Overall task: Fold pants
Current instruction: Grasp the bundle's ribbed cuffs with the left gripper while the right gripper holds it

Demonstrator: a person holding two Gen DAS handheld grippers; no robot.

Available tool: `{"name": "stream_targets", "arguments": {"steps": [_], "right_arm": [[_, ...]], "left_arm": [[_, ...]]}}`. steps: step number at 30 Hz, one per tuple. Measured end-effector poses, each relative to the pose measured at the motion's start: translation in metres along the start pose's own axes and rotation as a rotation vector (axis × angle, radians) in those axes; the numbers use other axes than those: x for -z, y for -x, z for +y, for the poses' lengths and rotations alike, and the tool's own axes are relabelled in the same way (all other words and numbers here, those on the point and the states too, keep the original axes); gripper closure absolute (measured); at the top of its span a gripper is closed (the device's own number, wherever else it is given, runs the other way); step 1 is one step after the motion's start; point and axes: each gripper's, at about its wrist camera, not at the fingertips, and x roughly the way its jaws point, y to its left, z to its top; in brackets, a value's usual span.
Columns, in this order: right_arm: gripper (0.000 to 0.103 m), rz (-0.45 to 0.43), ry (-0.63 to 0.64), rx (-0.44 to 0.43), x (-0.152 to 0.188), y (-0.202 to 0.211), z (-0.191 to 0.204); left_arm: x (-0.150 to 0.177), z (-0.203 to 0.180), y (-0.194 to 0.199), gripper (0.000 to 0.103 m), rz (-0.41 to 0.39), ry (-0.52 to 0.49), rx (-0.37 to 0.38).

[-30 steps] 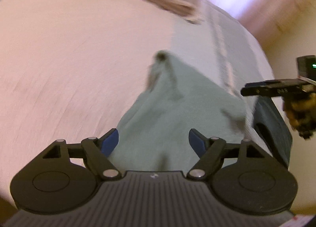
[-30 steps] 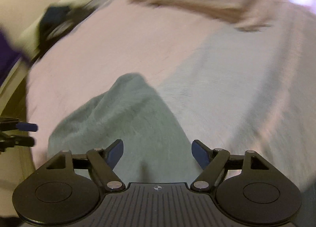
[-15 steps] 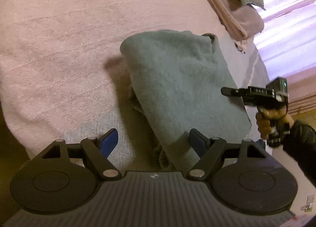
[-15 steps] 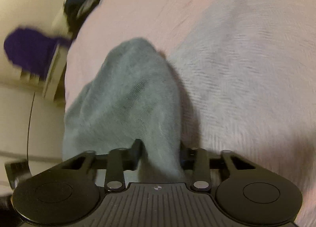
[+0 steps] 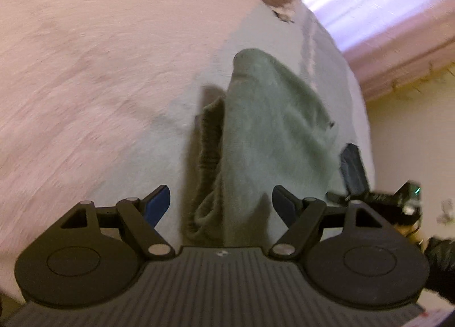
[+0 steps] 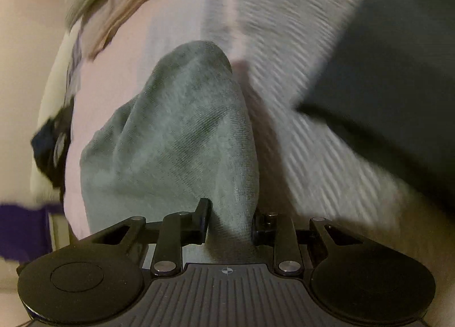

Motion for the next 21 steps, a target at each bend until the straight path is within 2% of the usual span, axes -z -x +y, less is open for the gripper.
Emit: {"name": "stream_targets", "arguments": {"steps": [3,5,7,9,13,21], "right_arm": [[0.079,-0.051,-0.015,-0.014,0.015,0.001,-0.007],[0.079,-0.051,0.017,-0.003,0.016,-0.001,-0.007],[0.079,-0.036,0.048,0.014,0.011,-0.005,-0.006],[0.078,-0.021,0.079,0.035,0.012,-0.010,0.003],[0.078,0.003,0.114,0.063,0.009,-0.013,0.010],[0.076,0.012,0.131,0.052,0.013,-0.015,0.016]], "left_arm": [[-0.012,0.003,-0.011,0.029,0.015,-0.026,0.032],[-0.017,0.002,-0.018,0.040,0.022,-0.061,0.042],[-0.019,0.006,-0.028,0.043,0.043,-0.077,0.040],[-0.017,0.019,-0.037,0.040,0.053,-0.038,0.084],[-0.014,0.037,-0.056,0.029,0.085,0.007,0.137],[-0.019,0.049,-0.085,0.029,0.217,0.026,0.227]]}}
